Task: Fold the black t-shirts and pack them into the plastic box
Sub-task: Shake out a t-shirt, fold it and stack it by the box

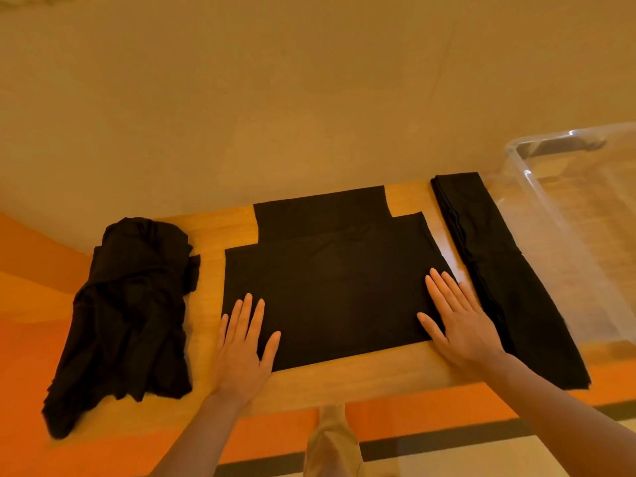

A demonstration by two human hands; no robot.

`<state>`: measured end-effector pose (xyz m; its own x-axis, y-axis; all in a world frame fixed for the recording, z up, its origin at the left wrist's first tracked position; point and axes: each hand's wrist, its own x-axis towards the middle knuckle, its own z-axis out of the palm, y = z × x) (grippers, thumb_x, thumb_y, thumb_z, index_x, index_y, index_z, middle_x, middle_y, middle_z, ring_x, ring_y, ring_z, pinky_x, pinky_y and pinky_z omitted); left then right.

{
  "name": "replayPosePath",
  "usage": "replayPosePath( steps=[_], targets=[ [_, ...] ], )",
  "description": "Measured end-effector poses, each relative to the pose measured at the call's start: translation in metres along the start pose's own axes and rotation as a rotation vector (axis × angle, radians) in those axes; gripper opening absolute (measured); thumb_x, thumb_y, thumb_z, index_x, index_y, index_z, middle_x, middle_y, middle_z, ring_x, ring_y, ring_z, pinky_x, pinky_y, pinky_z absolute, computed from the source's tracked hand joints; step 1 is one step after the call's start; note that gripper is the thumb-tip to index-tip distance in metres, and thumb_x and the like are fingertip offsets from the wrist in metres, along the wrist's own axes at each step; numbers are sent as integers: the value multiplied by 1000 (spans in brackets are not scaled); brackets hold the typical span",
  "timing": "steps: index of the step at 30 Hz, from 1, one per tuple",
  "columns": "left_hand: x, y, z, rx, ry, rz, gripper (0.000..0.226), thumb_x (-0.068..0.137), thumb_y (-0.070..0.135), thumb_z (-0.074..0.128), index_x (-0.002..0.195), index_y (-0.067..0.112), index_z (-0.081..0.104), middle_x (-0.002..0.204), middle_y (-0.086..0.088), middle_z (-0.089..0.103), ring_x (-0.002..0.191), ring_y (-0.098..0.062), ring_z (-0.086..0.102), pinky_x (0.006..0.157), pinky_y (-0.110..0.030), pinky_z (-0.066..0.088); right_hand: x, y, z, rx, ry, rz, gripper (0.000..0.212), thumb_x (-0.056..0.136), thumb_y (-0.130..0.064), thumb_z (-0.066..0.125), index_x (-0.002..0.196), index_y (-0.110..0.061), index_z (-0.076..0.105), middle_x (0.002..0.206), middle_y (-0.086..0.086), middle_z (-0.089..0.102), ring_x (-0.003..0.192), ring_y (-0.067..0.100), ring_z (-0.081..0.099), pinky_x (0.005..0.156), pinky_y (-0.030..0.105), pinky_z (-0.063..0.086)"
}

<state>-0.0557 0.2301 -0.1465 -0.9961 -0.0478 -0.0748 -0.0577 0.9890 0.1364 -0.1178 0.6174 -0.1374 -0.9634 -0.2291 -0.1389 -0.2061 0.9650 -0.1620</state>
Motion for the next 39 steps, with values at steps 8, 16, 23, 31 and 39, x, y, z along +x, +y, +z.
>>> replayPosePath(
  steps=[8,16,23,31,39],
  targets=[
    [-66,8,5,46,-18,-2,70,97,63,13,153,22,16,161,-2,11,149,-17,1,120,-34,-2,-71,0,7,2,-60,-14,78,90,-68,-3,151,-21,-9,159,-4,-15,143,7,-23,120,31,-8],
    [-88,20,2,-11,-9,-3,71,94,66,7,153,27,7,161,4,-1,147,-11,-12,120,-32,-8,-104,-2,7,49,-21,-39,74,93,-64,-1,152,-20,5,160,-3,-2,146,8,-14,120,30,-5],
    [-27,43,-5,-36,15,3,71,91,62,0,152,26,1,161,2,-4,148,-14,-11,121,-36,-3,-28,-32,-6,46,-10,-126,72,90,-61,-4,151,-23,-2,159,-5,-7,146,10,-13,118,30,-7],
    [31,25,-3,-19,-32,-24,75,89,64,-2,153,26,2,161,1,-5,147,-14,-12,121,-38,-4,32,-36,1,3,-10,-18,69,90,-61,-2,149,-26,-4,159,-7,-9,145,9,-15,117,30,-11],
    [119,35,-22,-100,12,19,71,95,60,6,154,22,11,162,-2,3,148,-16,-5,121,-37,-2,116,-60,-13,85,51,-52,68,96,-55,6,153,-19,8,161,-3,-2,146,9,-11,119,31,-7]
  ],
)
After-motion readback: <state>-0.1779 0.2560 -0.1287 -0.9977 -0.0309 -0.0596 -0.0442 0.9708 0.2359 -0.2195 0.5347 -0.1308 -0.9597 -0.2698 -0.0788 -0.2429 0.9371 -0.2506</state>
